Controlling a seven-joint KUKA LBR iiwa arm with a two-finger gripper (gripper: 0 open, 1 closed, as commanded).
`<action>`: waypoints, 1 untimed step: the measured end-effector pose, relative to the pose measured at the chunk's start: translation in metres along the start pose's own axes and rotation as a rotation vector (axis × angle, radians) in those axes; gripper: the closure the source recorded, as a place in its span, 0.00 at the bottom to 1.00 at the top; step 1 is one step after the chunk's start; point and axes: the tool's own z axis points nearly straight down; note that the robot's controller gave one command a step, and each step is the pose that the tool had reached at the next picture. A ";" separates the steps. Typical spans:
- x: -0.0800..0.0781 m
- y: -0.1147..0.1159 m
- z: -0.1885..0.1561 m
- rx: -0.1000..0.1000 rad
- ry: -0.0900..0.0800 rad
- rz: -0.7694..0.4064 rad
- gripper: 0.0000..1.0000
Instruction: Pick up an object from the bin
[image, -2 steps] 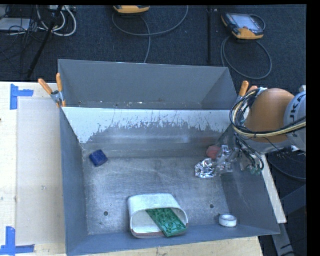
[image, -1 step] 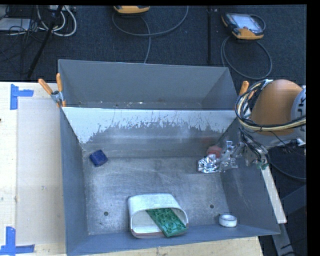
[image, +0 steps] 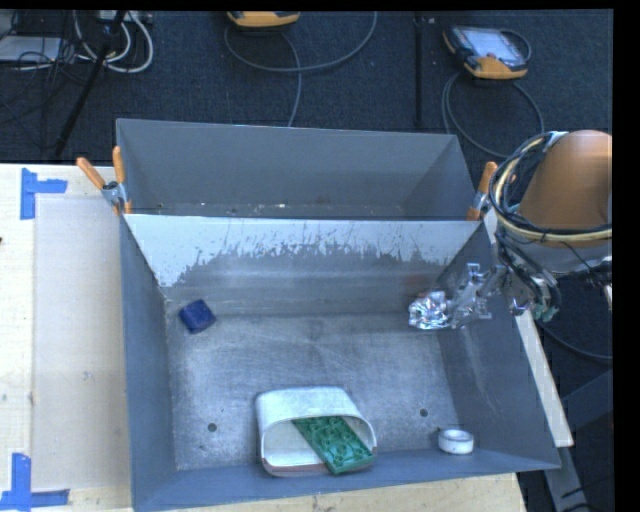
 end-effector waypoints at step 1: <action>-0.001 0.000 -0.027 0.000 0.002 -0.002 1.00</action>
Offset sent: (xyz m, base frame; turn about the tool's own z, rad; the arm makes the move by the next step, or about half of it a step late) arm 0.0000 0.0001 0.0252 0.0000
